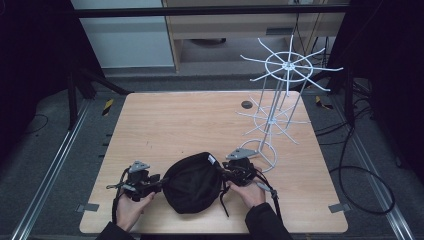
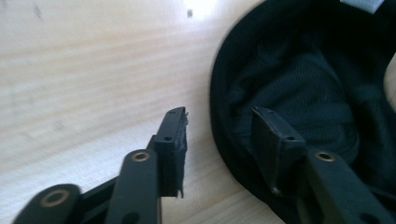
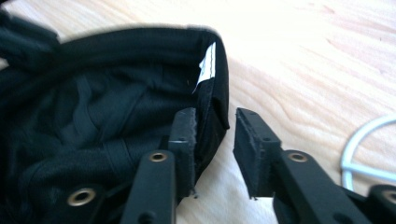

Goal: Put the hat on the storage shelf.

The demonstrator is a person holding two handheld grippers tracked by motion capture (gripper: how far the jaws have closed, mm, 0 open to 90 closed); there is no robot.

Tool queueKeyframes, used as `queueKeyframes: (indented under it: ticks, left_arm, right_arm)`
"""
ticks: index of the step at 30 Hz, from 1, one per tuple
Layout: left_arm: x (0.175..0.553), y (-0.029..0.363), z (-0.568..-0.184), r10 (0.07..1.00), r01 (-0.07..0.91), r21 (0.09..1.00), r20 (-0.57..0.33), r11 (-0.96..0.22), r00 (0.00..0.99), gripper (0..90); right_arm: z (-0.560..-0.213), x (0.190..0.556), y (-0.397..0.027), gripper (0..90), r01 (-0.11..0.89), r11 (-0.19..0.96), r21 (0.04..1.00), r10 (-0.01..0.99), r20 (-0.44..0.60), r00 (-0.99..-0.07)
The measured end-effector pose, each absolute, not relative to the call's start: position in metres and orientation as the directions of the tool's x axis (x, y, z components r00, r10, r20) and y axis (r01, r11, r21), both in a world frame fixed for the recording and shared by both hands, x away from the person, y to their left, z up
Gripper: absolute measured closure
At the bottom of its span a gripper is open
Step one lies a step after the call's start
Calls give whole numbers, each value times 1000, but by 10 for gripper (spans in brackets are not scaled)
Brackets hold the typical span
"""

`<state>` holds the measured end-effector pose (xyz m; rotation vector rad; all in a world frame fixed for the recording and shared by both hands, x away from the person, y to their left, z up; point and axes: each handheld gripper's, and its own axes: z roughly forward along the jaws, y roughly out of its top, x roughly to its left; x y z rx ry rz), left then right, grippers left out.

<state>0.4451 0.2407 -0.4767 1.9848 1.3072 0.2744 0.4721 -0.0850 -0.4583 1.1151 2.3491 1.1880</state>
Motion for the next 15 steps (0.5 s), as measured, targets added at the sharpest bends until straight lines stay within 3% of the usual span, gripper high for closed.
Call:
queueKeyframes:
  ticks: [5,9,13,15]
  left_arm:
    - [453,231,-482,878,726,648,-185,-228,441,738]
    - [455,227,-482,885,721,654,-168,-229,433,796]
    - [459,226,-479,891,693,686,-146,-222,430,818]
    - [459,226,-478,892,685,695,-142,-218,429,821]
  right_arm:
    - [-458,480,-76,633,521,341,783,737,121,-665]
    - [-462,484,-73,638,539,351,766,742,124,-659]
    - [-468,486,-71,812,582,367,726,741,150,-654]
    - [-467,486,-71,824,582,364,727,746,147,-650]
